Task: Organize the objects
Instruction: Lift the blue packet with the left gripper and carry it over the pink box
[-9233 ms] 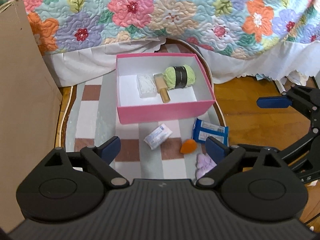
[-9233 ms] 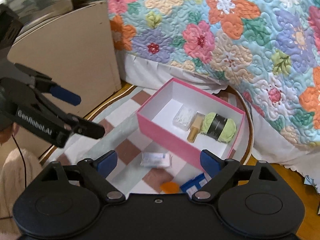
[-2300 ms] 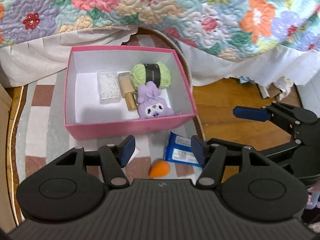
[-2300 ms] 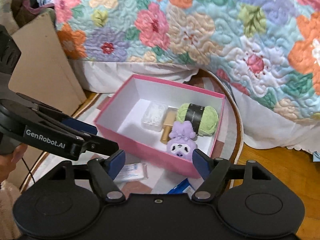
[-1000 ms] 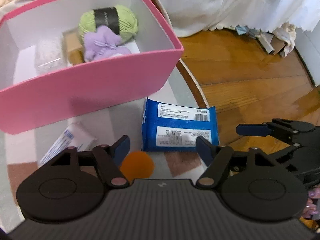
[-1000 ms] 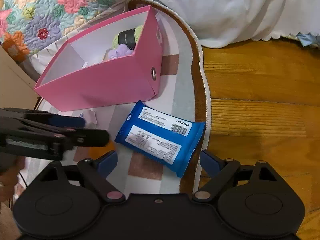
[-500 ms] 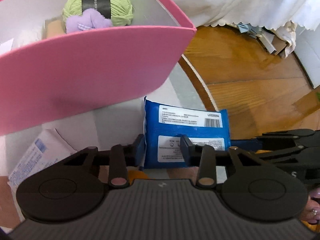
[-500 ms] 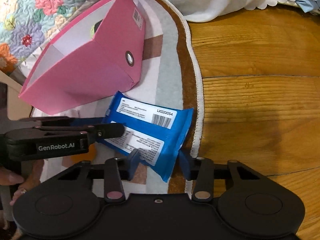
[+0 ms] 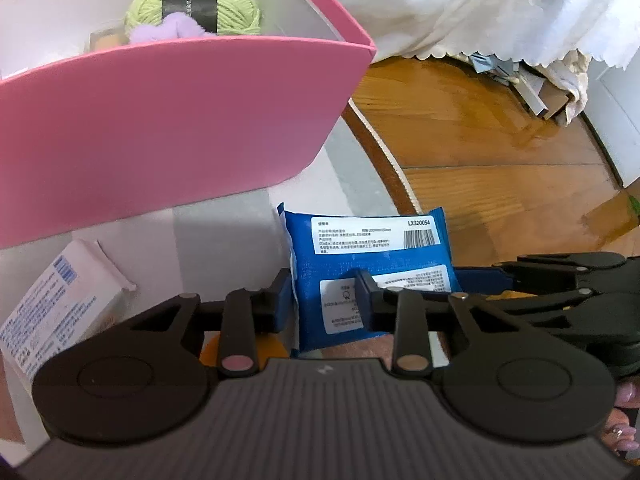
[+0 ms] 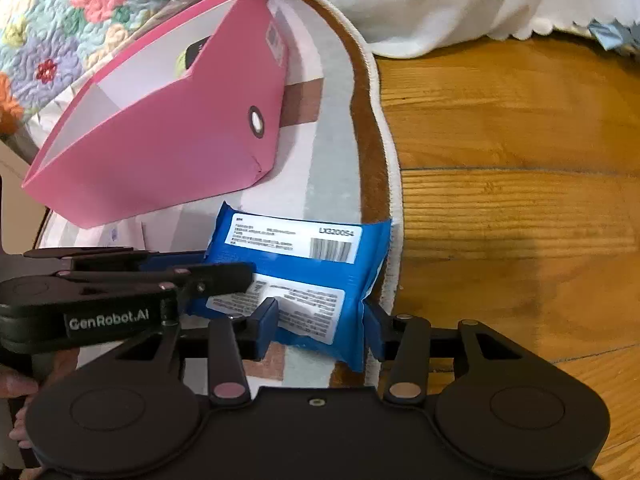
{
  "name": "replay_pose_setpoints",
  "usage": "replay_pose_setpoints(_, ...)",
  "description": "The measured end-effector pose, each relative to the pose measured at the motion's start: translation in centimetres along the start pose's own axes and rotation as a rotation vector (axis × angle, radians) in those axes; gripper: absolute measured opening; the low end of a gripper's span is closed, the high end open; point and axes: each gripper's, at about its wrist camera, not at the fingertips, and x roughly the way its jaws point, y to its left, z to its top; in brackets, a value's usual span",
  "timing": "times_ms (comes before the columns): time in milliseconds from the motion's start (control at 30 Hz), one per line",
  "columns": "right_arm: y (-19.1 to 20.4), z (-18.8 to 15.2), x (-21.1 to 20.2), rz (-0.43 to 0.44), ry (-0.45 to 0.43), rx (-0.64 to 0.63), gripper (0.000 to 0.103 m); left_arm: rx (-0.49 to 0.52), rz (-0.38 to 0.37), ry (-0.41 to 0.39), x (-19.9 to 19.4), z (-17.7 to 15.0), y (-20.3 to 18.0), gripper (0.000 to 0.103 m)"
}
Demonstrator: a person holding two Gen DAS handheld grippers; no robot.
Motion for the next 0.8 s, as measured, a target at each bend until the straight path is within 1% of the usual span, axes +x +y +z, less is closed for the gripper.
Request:
replay_pose_setpoints(67, 0.5, 0.0, -0.4, -0.010, -0.009, -0.013, 0.048, -0.033, -0.028, -0.001, -0.7, 0.2, 0.2, 0.031)
replay_pose_setpoints(200, 1.3, 0.3, -2.5, -0.014, -0.055, -0.036, 0.049, -0.028, -0.045, -0.037, -3.3, 0.7, -0.4, 0.031)
replay_pose_setpoints(367, 2.6, 0.5, -5.5, -0.002, -0.088, -0.065, 0.053, -0.036, -0.065, -0.036, -6.5, 0.8, -0.9, 0.031)
replay_pose_setpoints(533, 4.1, 0.1, -8.0, 0.022, -0.092, -0.091, 0.056, -0.019, -0.054, -0.027, -9.6, 0.8, -1.9, 0.031)
replay_pose_setpoints(633, 5.2, -0.3, -9.4, 0.030, -0.086, -0.105, 0.057, -0.037, -0.052, -0.013, -11.1, 0.7, -2.1, 0.031)
replay_pose_setpoints(800, 7.5, -0.5, -11.5, 0.048, -0.075, -0.161, 0.059, -0.048, -0.038, -0.026, -14.5, 0.0, -2.1, 0.031)
